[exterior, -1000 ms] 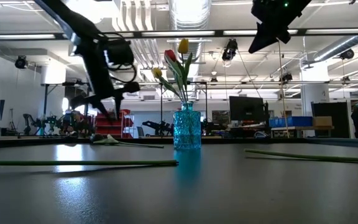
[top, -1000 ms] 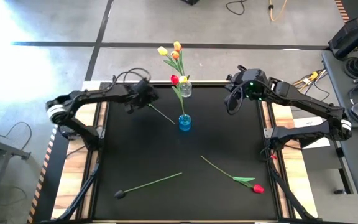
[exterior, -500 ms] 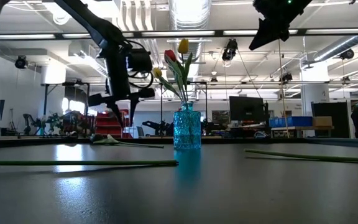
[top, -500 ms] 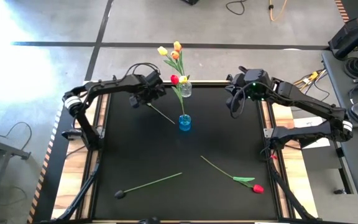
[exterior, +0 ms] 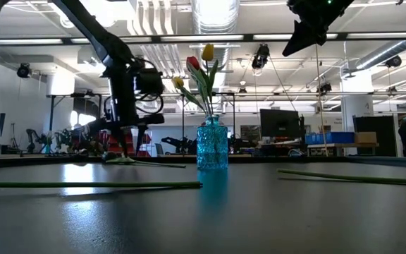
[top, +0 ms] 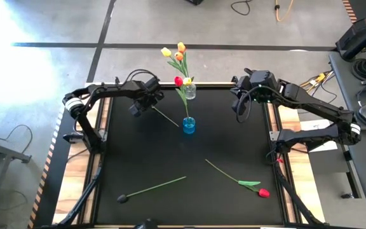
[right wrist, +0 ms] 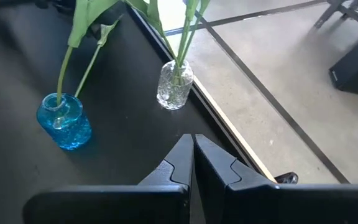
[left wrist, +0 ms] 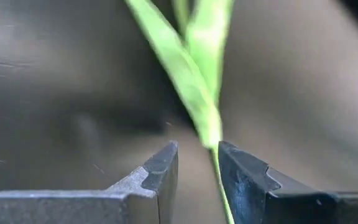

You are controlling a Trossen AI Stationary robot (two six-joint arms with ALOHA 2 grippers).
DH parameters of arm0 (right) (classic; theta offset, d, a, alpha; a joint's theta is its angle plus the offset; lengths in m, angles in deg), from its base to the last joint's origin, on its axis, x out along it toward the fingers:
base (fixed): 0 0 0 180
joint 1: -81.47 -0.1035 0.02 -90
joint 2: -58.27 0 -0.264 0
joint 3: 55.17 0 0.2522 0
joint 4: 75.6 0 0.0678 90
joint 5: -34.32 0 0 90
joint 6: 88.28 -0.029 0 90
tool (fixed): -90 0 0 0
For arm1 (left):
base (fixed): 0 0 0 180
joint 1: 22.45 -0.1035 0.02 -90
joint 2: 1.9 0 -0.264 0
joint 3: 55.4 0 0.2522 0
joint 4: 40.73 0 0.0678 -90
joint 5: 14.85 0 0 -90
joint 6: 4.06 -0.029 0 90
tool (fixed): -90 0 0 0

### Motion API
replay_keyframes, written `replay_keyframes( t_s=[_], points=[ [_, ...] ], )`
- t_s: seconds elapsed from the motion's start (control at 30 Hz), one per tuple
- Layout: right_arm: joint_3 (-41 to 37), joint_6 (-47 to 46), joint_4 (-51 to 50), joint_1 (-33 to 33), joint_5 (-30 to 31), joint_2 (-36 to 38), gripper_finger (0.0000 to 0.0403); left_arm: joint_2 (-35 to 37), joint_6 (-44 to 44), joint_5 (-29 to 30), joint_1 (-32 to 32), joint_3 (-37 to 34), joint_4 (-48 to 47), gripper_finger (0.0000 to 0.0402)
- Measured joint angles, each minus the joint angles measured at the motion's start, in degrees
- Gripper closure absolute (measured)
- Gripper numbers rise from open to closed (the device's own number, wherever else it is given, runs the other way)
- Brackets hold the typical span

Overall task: Sort flowers into vase by color
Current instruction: Put the top black tulip flower into the blue vase

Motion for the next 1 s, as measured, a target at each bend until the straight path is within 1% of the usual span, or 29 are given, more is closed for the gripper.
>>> replay_keyframes(
  t_s=[0.1,0.2,0.37,0.77,0.87,1.0],
  points=[
    [0.0,0.06,0.0,0.0,-0.2,0.0,0.0394,-0.41,0.82,-0.61,-1.6,-0.98,0.31,0.0301],
    [0.0,0.2,0.0,0.0,-0.38,0.0,0.0394,-0.5,0.85,-0.84,-3.06,-1.72,3.09,0.0301],
    [-0.02,0.3,0.0,0.0,-0.38,0.09,0.0394,-0.78,3.31,-1.88,-4.86,-2.85,7.29,0.0301],
    [-0.03,-0.07,0.06,0.0,-0.38,0.26,0.0394,-1.17,3.84,-1.41,-7.68,-3.68,7.93,0.0301],
    [-0.04,-0.07,0.09,0.0,-0.38,0.26,0.0394,-2.42,3.53,-1.31,-7.71,-3.61,8.62,0.0307],
    [-0.04,-0.13,0.11,0.0,-0.38,0.26,0.0394,-3.96,2.14,-1.47,-7.77,-3.48,10.21,0.0326]
  ],
)
